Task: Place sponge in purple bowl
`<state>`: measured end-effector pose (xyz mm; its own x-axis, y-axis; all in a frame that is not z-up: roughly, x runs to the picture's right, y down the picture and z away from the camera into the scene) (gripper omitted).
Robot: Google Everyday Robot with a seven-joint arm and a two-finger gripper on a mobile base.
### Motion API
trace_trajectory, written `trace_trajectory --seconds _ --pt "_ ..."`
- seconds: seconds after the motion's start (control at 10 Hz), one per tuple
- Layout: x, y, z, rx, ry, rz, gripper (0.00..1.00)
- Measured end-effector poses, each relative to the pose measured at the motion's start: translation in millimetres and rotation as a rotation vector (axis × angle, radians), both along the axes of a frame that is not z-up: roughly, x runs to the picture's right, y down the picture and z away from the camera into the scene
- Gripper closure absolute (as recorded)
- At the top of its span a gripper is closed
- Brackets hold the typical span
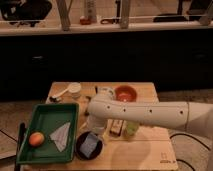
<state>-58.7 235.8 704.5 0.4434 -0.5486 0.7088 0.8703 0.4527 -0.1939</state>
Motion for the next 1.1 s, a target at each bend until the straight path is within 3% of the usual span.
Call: trace_trajectory --seconds 1.1 --pt "0.1 -2.9 1.1 0.003 -0.008 -0.004 0.2"
